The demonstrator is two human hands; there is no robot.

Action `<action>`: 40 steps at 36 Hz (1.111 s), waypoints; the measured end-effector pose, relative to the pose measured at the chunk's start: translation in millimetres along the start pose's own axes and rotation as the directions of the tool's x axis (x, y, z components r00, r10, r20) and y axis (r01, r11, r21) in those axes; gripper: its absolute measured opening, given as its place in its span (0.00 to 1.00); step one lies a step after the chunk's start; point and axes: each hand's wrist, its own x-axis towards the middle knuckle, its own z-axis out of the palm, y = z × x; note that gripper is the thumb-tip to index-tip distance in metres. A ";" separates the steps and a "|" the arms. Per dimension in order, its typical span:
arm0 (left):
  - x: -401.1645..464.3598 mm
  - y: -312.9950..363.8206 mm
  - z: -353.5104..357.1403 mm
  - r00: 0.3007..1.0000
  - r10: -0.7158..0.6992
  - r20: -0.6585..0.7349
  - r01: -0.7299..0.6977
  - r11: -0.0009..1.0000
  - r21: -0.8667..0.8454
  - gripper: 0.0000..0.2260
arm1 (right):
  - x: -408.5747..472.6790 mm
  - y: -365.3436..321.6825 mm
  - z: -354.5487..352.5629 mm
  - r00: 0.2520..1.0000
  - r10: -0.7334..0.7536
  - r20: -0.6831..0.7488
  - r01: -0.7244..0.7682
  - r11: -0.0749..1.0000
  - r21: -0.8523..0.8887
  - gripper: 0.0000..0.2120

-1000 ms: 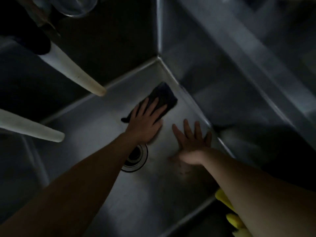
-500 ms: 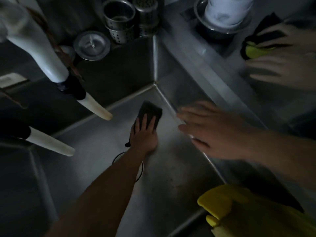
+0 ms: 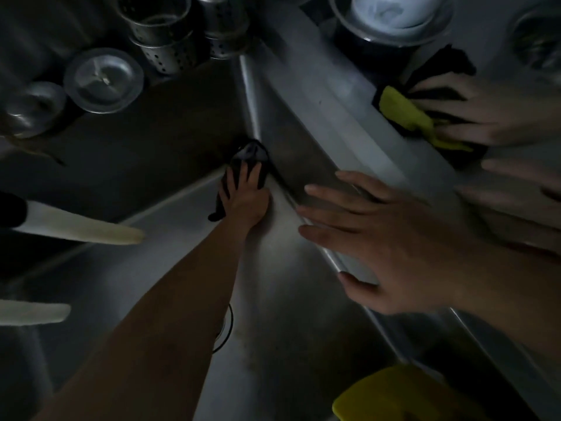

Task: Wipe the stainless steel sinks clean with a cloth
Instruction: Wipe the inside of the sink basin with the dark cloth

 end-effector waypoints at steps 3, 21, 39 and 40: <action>-1.5 7.5 -4.2 0.998 -0.024 -0.054 0.018 0.994 -0.106 0.26 | 0.6 0.0 -0.4 1.000 0.010 -0.015 -0.010 1.000 0.019 0.31; -119.6 16.5 26.8 0.908 0.401 0.122 -0.393 0.916 -0.084 0.23 | 2.3 -9.3 1.8 0.993 0.071 -0.092 -0.081 0.991 -0.108 0.26; -283.6 -98.6 32.0 0.780 0.535 0.325 -0.599 0.789 0.136 0.28 | -79.3 -311.7 -18.1 0.835 0.449 0.318 -0.550 0.687 0.475 0.20; -285.9 -111.1 25.2 0.803 0.501 0.323 -0.567 0.809 0.153 0.28 | -79.8 -320.9 -15.8 0.839 0.427 0.336 -0.542 0.707 0.455 0.21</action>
